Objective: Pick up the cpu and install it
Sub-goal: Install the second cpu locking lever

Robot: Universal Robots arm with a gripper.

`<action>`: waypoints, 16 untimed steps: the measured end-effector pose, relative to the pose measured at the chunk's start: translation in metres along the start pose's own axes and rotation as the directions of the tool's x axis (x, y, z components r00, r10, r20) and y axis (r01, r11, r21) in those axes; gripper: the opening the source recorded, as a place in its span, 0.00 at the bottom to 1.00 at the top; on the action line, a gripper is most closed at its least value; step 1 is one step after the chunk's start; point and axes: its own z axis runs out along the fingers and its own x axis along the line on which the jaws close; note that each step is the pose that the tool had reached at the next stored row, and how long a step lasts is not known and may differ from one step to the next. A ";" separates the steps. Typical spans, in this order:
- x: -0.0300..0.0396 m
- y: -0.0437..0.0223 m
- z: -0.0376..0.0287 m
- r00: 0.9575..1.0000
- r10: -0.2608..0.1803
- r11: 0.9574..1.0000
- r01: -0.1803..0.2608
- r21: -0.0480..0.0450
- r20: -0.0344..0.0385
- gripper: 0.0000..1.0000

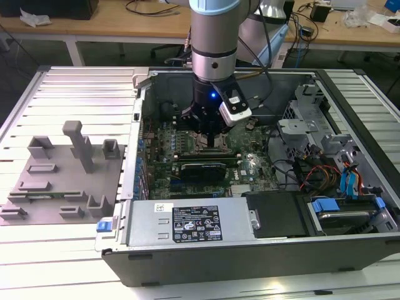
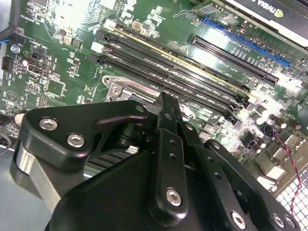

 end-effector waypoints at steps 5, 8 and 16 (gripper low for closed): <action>0.0008 0.0000 0.0007 1.000 0.000 1.000 0.000 0.000 0.000 0.11; 0.0019 -0.0001 0.0012 1.000 0.000 1.000 0.000 0.000 0.000 0.11; 0.0065 -0.0002 0.0045 1.000 0.001 1.000 -0.001 -0.010 0.002 0.11</action>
